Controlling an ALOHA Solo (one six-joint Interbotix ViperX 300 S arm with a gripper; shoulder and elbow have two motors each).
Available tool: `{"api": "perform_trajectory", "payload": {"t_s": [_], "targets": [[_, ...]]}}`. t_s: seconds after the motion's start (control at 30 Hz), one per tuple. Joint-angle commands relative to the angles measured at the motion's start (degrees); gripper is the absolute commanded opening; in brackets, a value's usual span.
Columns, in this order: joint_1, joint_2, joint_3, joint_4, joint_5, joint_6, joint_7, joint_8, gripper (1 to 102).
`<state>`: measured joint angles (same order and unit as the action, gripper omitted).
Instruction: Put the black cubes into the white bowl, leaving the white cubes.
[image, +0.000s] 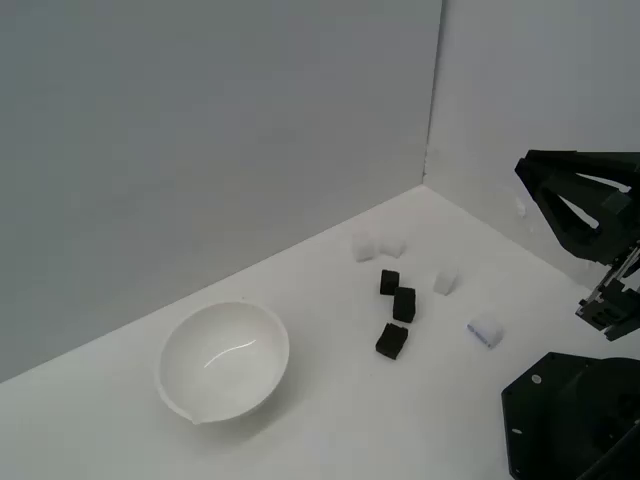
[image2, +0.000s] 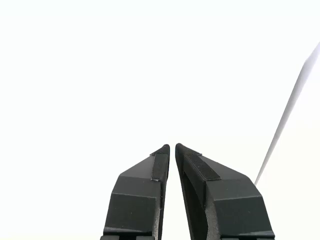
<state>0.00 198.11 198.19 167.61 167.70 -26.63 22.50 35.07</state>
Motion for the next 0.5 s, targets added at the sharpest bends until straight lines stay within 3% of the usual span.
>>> {"api": "perform_trajectory", "payload": {"t_s": [0.0,0.27,0.37,0.47], "targets": [[-0.4,0.4,0.2,-1.7,-2.2,-0.2,2.3,0.8,3],[1.9,-10.8,-10.9,-12.0,-12.5,0.6,5.2,0.4,2],[3.8,-16.5,-16.6,-16.5,-17.0,0.6,9.4,-0.7,2],[6.9,-21.5,-21.4,-20.5,-20.7,0.6,14.9,-4.0,2]]}}
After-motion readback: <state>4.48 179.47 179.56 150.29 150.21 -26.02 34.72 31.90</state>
